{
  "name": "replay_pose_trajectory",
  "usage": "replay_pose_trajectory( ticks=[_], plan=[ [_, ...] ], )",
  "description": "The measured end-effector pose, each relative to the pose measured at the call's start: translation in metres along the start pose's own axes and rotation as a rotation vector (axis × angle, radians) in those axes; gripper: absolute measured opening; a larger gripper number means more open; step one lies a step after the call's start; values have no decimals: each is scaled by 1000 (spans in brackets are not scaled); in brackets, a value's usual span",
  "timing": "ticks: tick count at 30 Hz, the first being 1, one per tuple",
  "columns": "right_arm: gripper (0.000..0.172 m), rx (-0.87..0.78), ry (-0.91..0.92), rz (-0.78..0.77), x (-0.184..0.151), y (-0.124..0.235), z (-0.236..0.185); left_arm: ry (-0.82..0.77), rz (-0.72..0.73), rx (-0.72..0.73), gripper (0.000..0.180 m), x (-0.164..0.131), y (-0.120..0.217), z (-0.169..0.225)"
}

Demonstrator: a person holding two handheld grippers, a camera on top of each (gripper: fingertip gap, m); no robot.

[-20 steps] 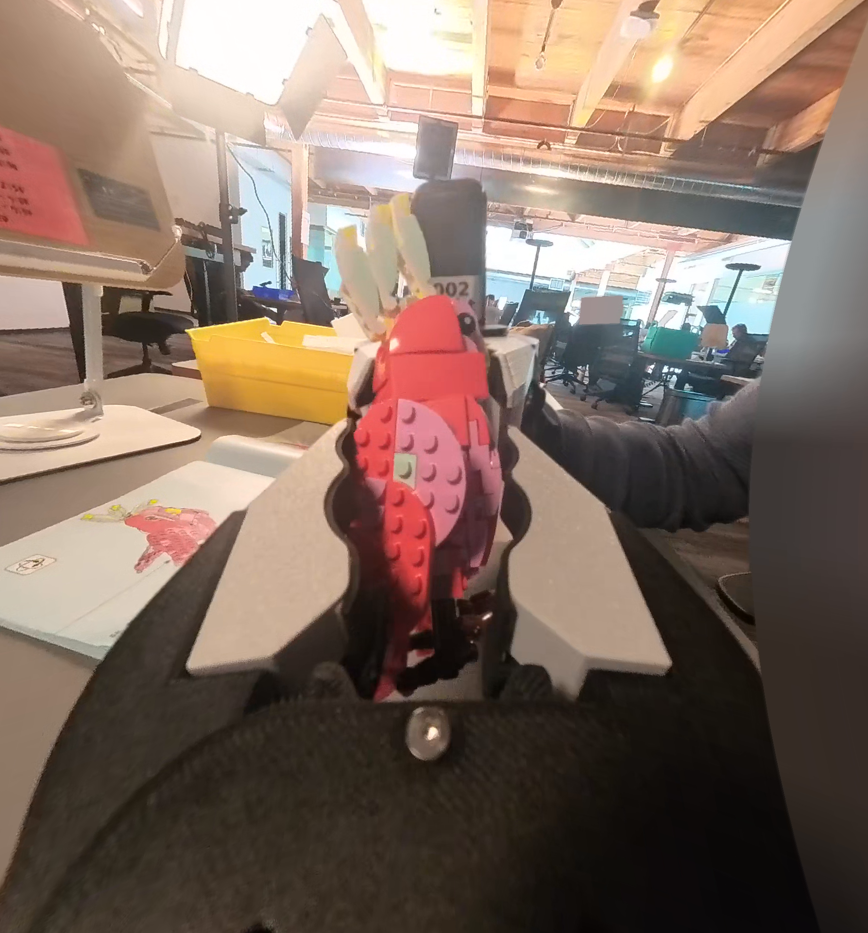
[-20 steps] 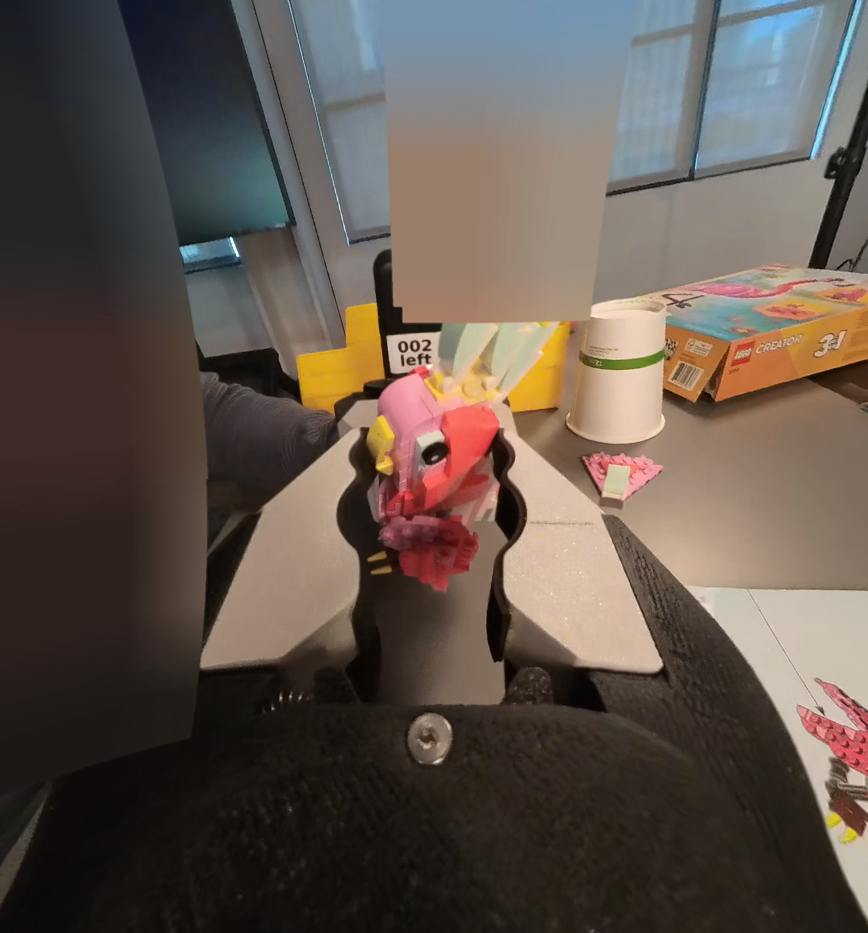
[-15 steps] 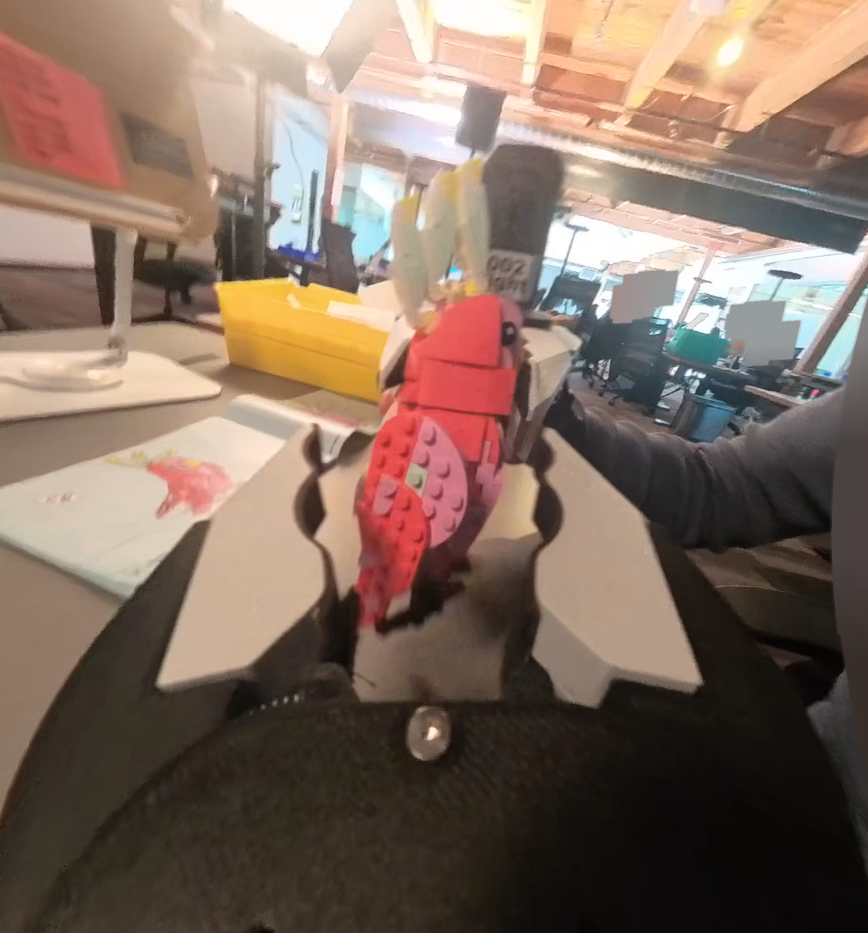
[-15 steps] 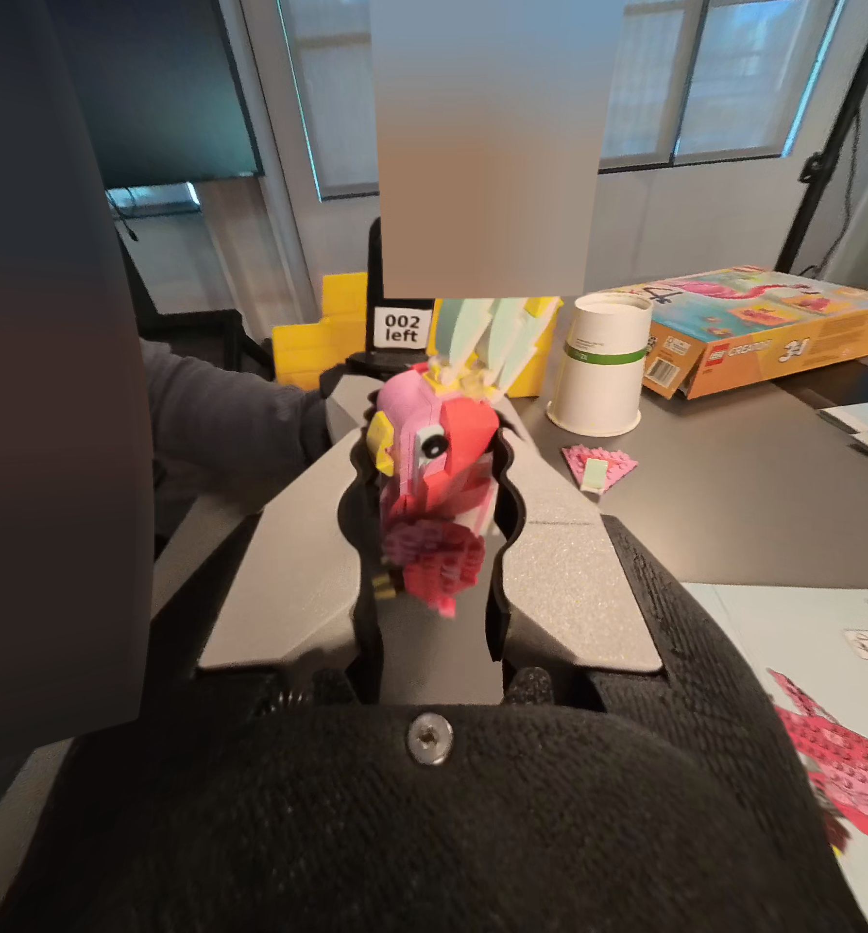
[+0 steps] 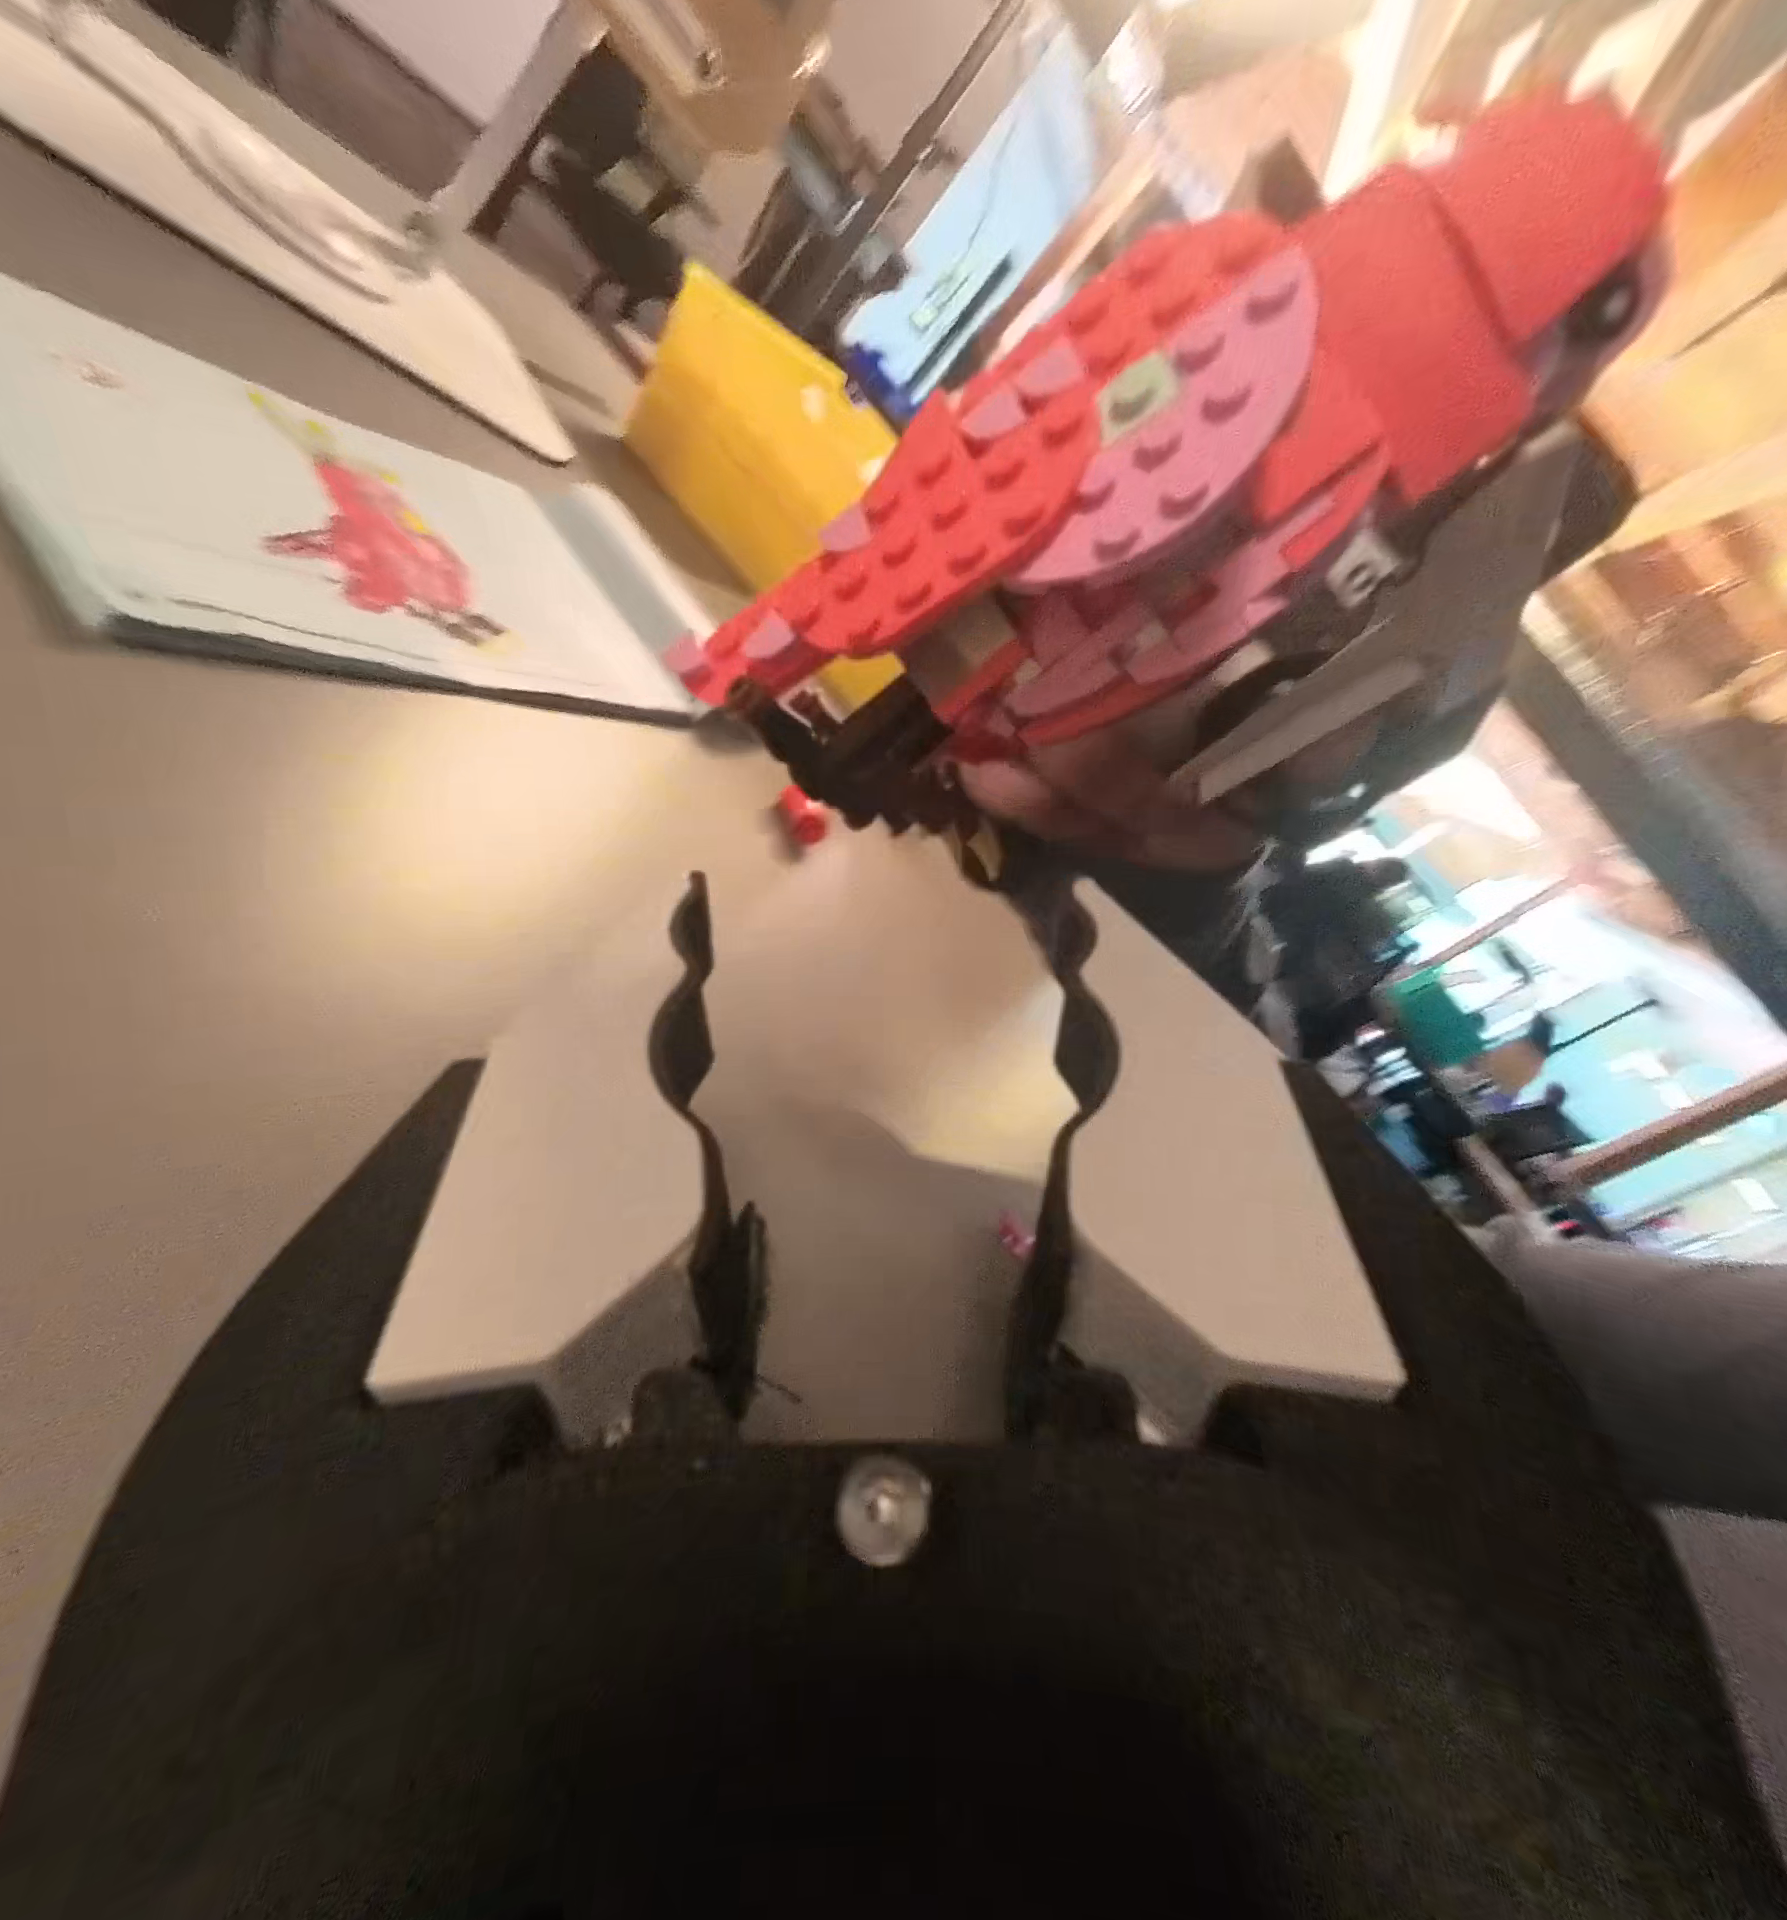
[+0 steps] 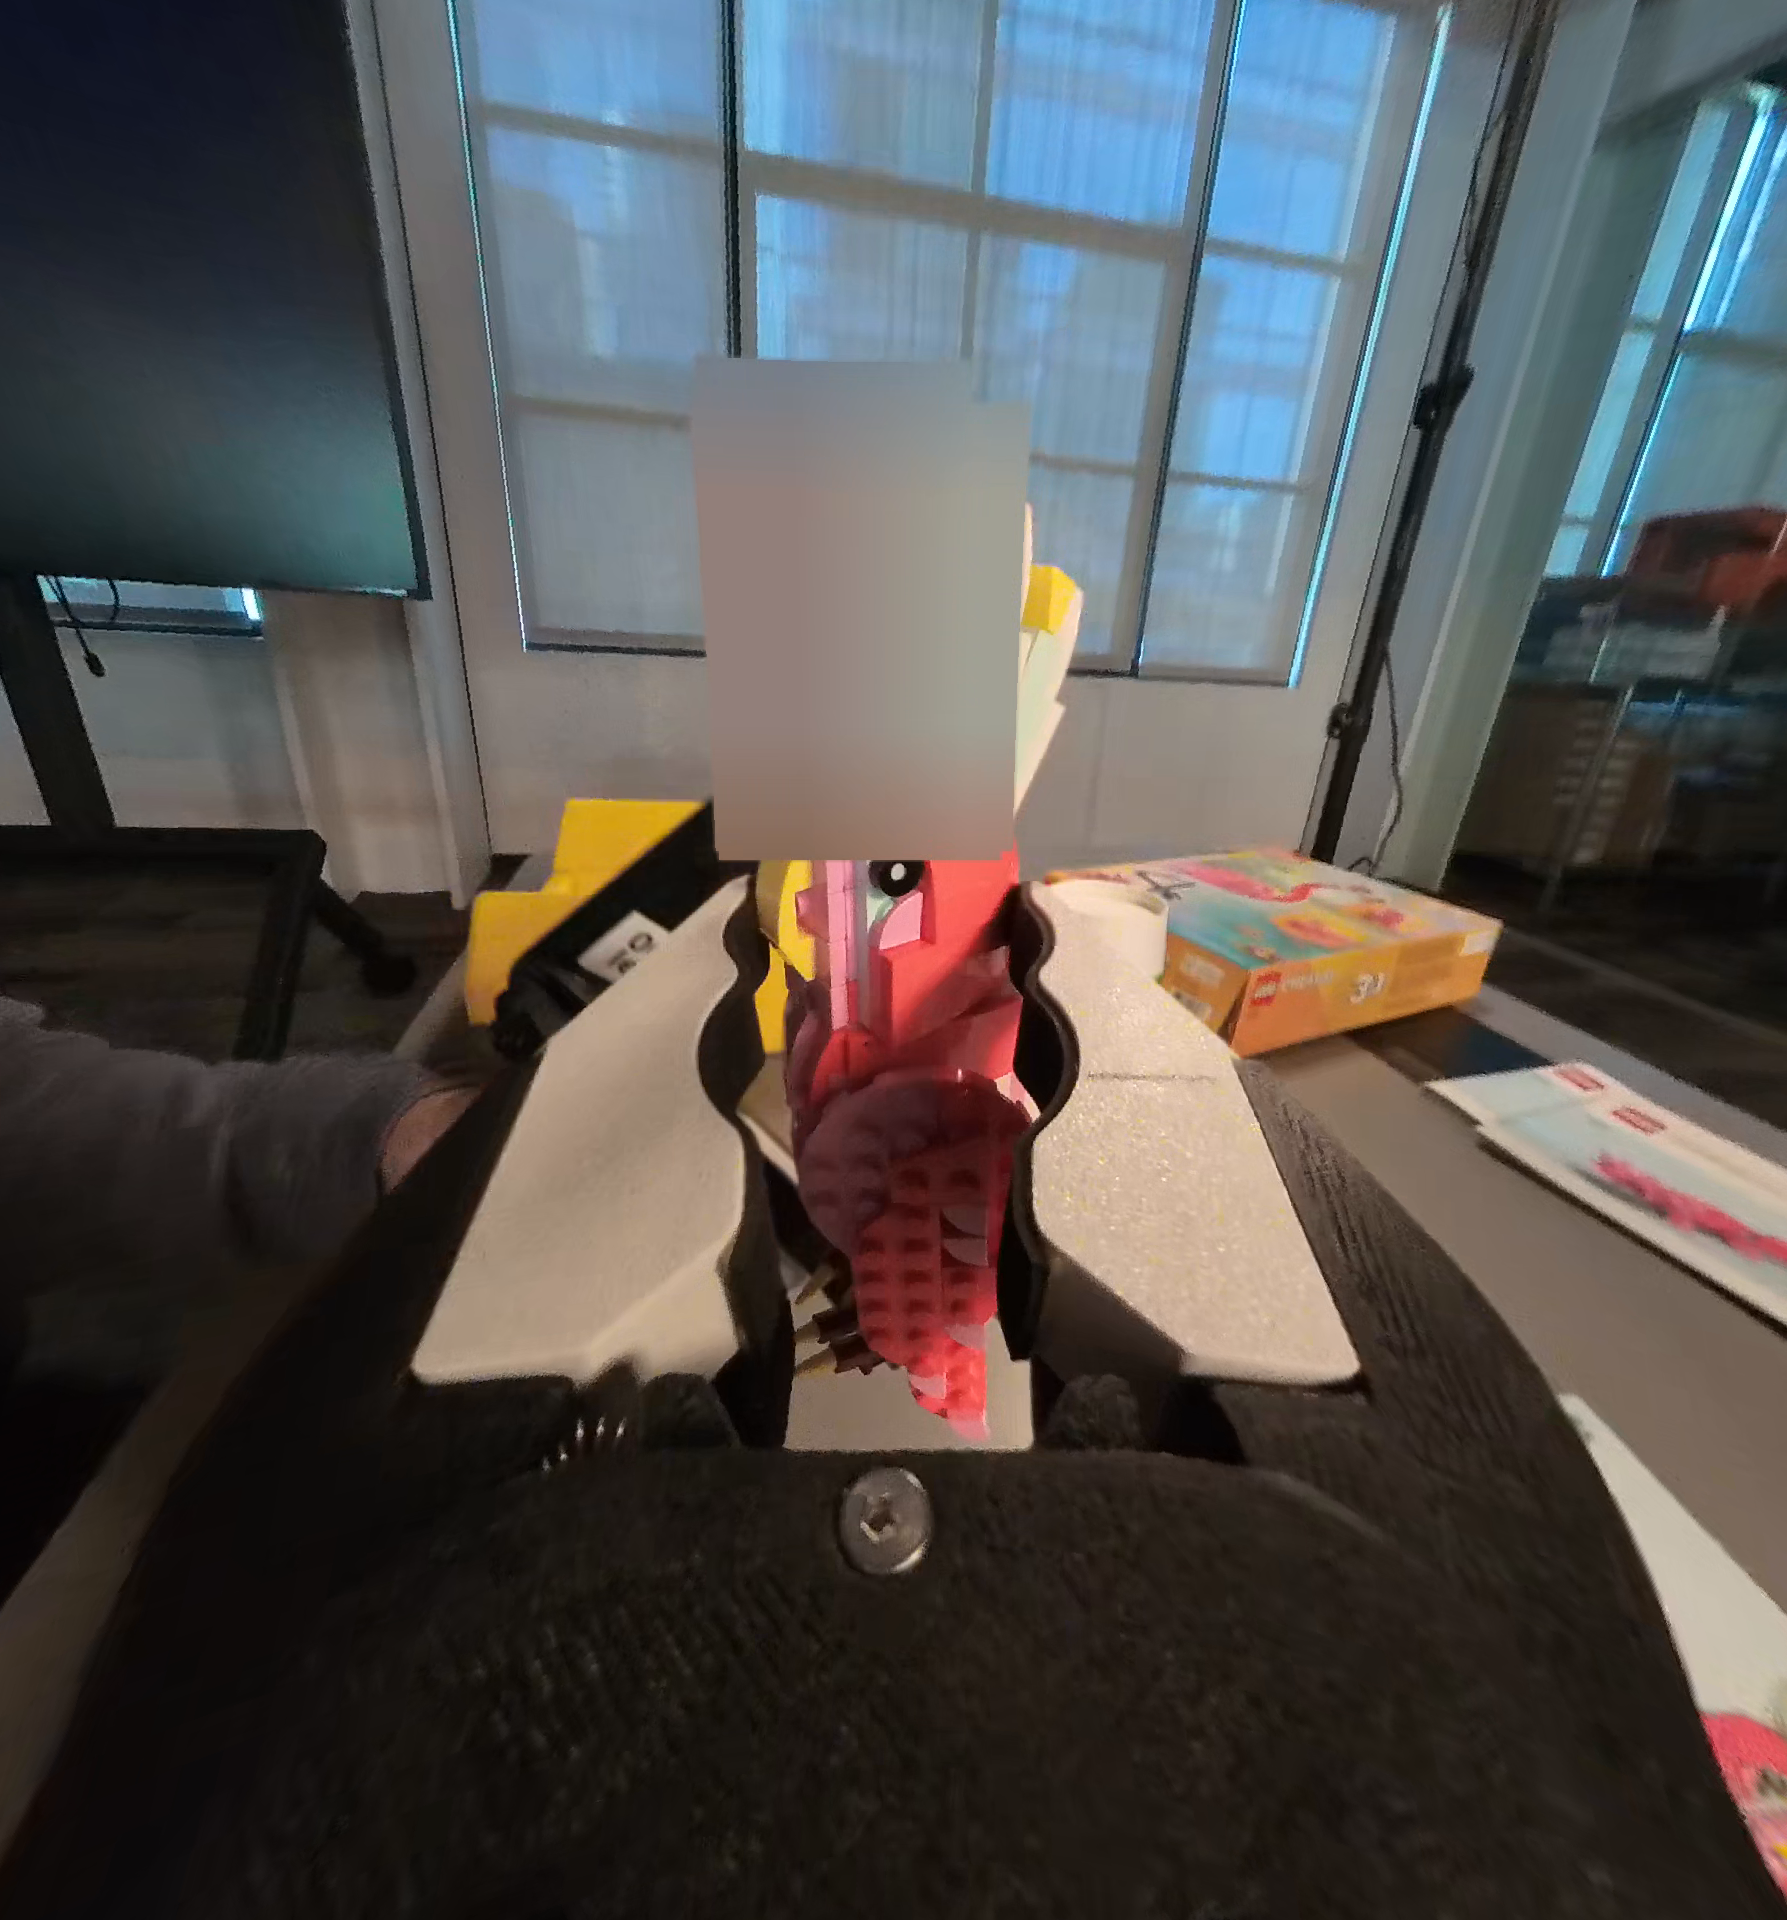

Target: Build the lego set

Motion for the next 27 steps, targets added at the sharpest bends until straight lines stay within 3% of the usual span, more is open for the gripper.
replay_pose_trajectory(
  ticks=[6, 10, 14, 20, 27],
  plan=[
    [45, -37, 78, 61, 14, 5, -17, -101, 159, -2, 36, 6, 1, 17],
    [45, -39, 101, 67, 18, 9, -23, -42, 190, -25, 23, 8, -3, 20],
    [45, -23, 114, 24, 13, 11, -25, -85, 36, 27, 9, 1, -9, 20],
    [44, 60, 50, -63, 1, 18, -19, -108, -210, 74, 9, 0, -4, 11],
    [44, 166, -17, -197, -25, 19, -13, -66, -552, 4, 4, -15, 1, -5]
  ],
)
Point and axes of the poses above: each gripper's, where its closed fingertips meet, y back along the fingers, x out of its top, z = x × y across the jaws, the point moved 6 cm from there along y, back along the fingers, and after that the axes turned 1 degree about x, right-handed, at the moved point
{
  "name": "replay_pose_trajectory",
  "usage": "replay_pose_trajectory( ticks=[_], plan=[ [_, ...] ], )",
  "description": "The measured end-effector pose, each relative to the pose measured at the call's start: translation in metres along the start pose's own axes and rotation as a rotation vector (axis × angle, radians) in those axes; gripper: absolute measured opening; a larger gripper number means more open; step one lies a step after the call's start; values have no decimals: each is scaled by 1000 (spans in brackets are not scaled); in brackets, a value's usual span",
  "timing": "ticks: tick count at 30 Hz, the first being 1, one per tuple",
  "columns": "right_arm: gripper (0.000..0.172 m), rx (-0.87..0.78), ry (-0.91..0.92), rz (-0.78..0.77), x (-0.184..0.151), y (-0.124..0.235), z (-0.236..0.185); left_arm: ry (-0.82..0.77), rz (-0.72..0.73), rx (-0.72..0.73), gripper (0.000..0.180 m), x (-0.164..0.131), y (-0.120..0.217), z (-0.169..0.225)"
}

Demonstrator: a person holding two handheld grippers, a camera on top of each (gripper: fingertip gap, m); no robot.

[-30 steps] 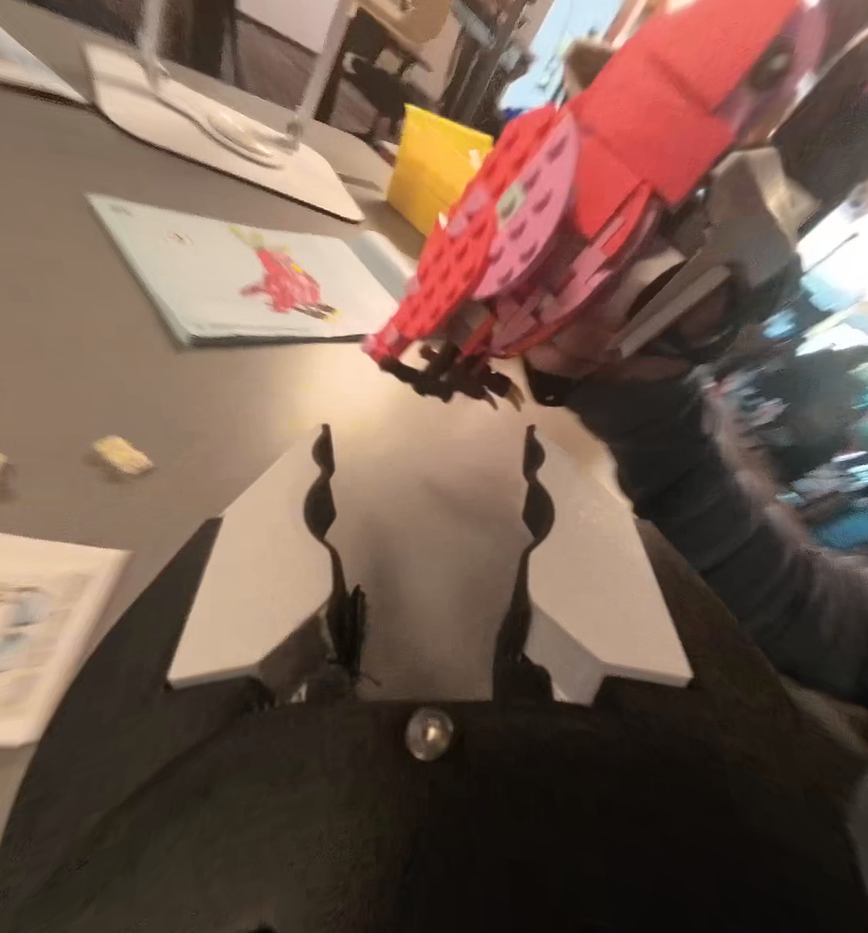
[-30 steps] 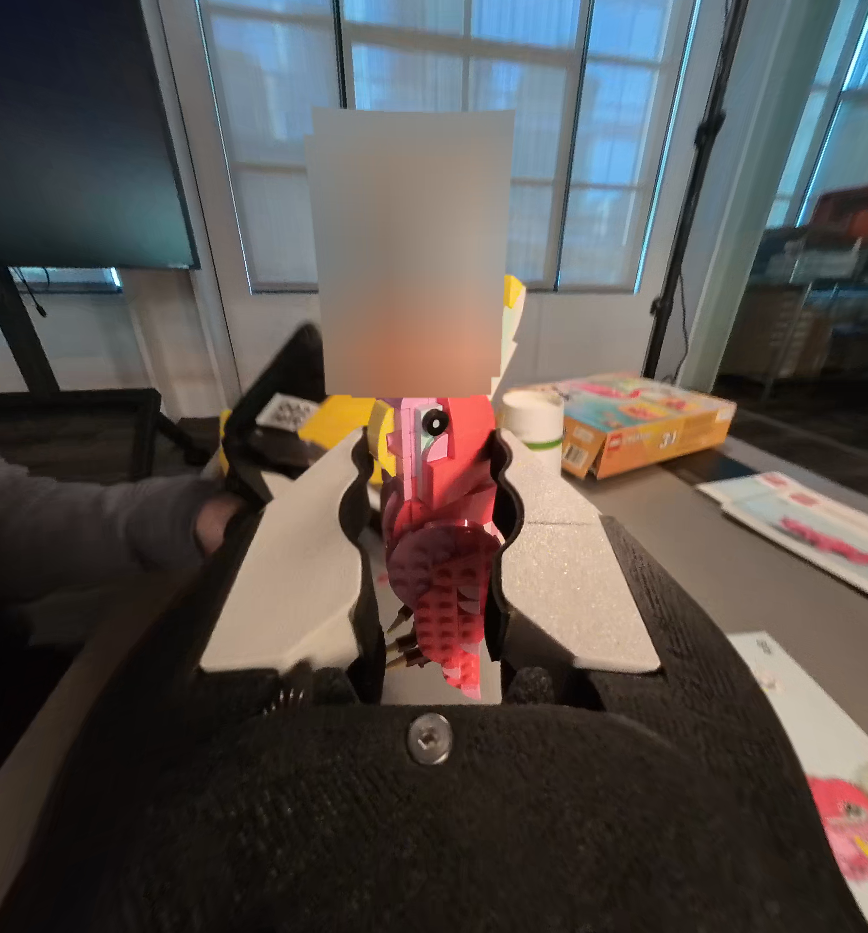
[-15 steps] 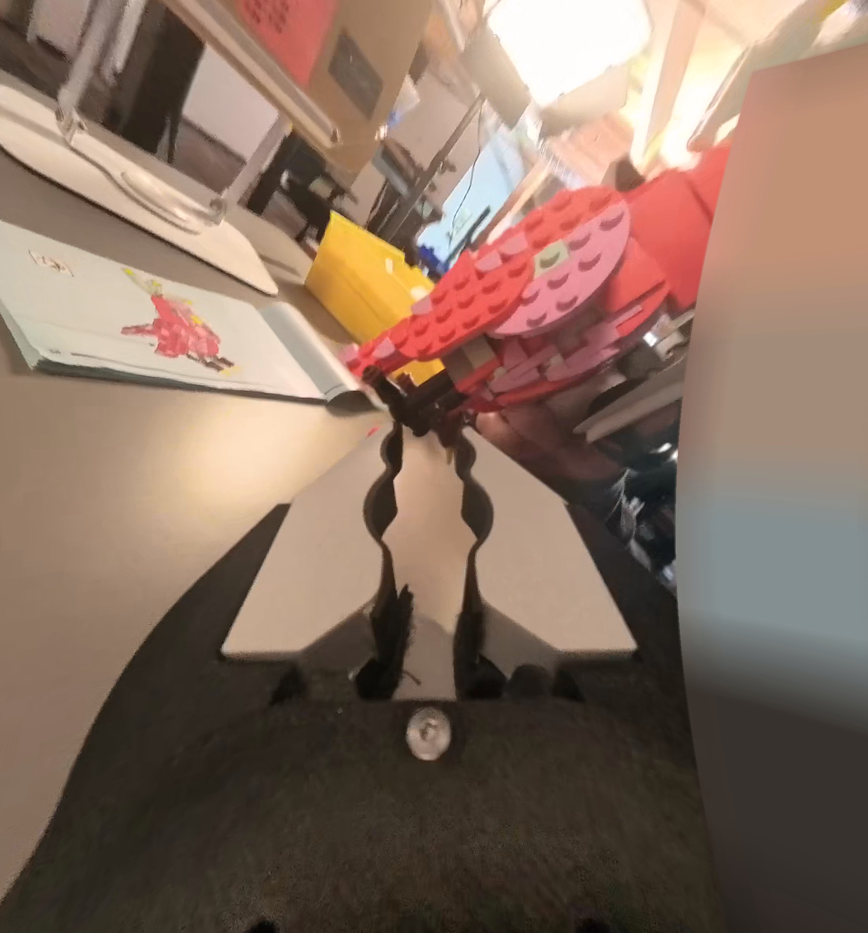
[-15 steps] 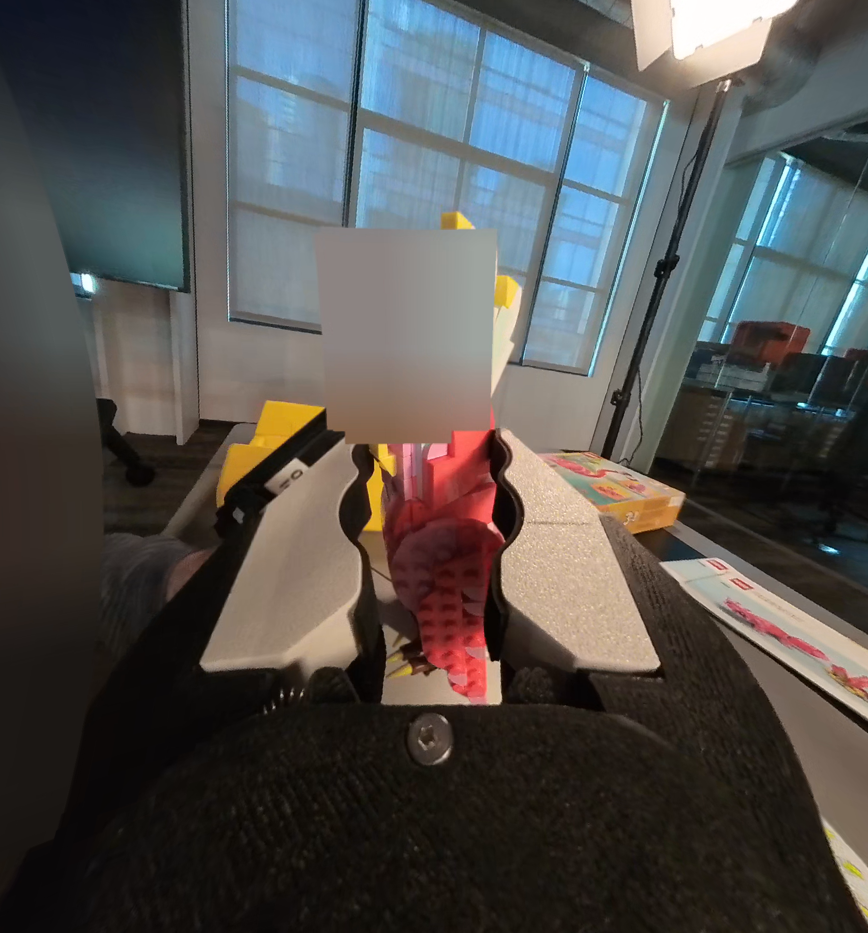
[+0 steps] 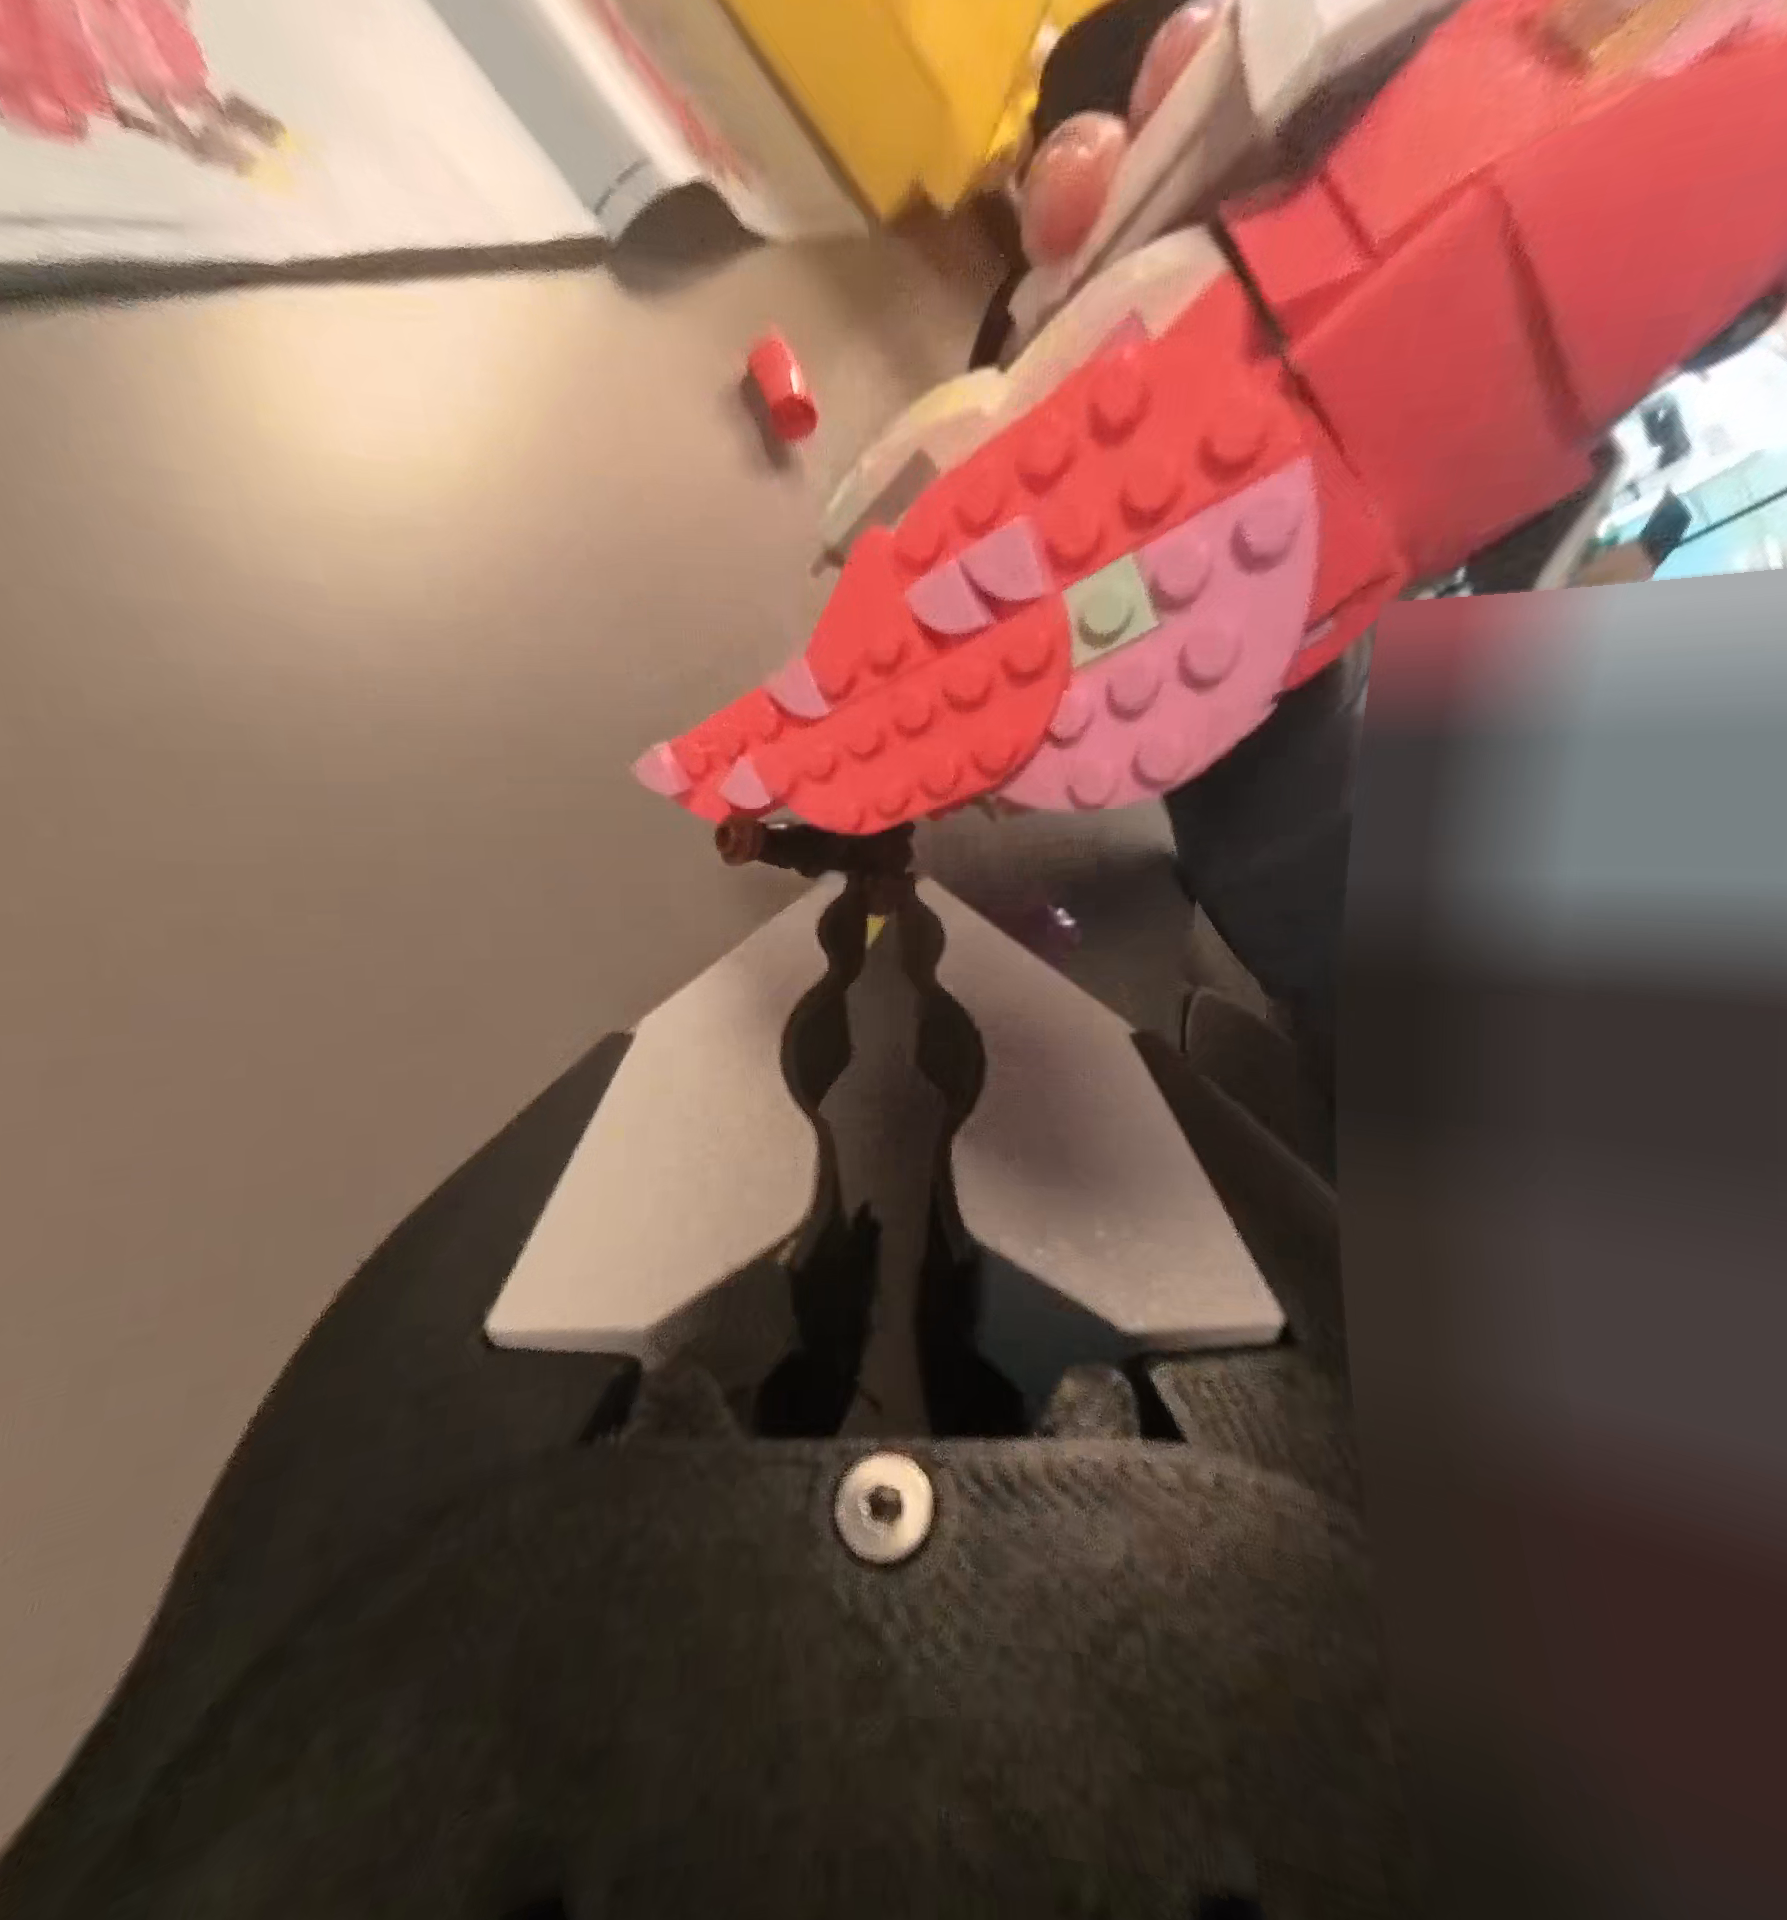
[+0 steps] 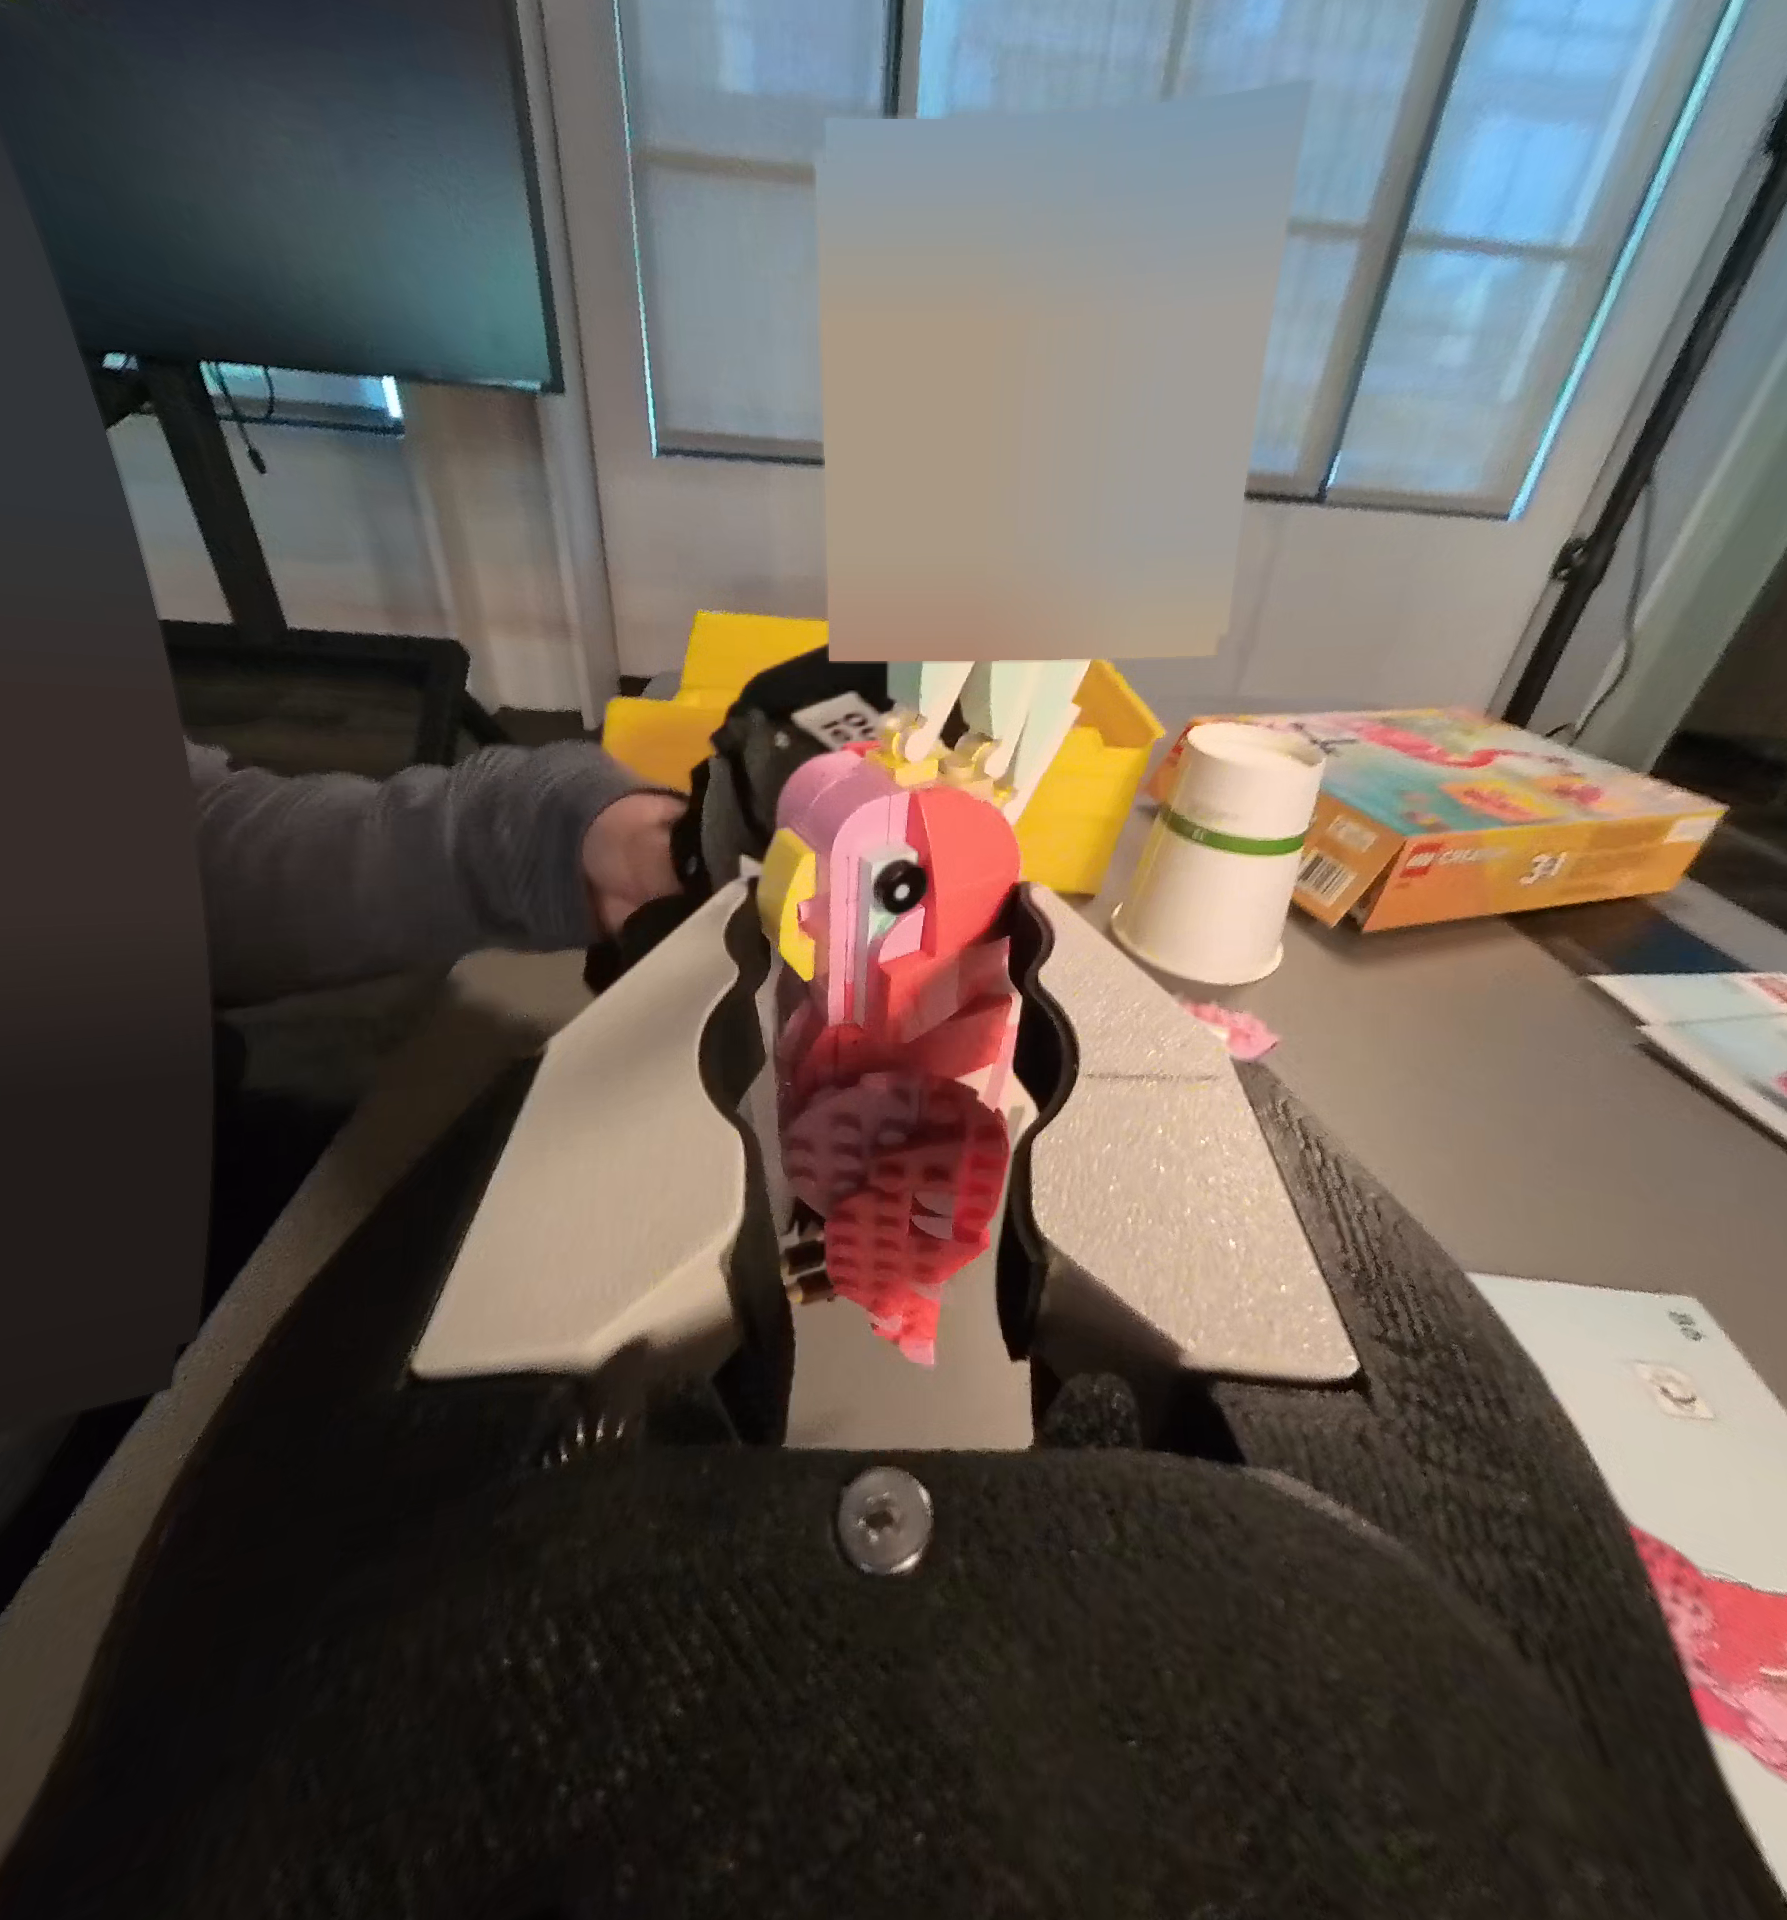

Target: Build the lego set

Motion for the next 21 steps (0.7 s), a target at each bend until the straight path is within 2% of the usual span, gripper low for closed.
replay_pose_trajectory(
  ticks=[2, 6, 11, 15, 17, 21],
  plan=[
    [44, -3, 1, -13, -6, -1, 2, -1, -18, 19, 4, 0, 0, -7],
    [45, -48, -4, -1, -14, 0, 8, 27, 41, 78, 8, 1, 1, -16],
    [45, -77, -36, 3, -25, -1, 13, -24, 9, 261, 46, -10, 6, -21],
    [44, -75, -73, 57, -23, -1, 15, -186, 146, 337, 70, -2, 7, -18],
    [44, -72, -81, 75, -22, -2, 15, -296, 210, 393, 70, 2, 3, -16],
    [44, -53, -100, 90, -23, -3, 14, -436, 269, 496, 45, 7, -3, -13]
  ],
)
Point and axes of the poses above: each gripper's, where its closed fingertips meet, y back along the fingers, x out of its top, z = x × y across the jaws, the point moved 6 cm from there along y, back along the fingers, and after that the axes turned 1 degree about x, right-handed, at the moved point
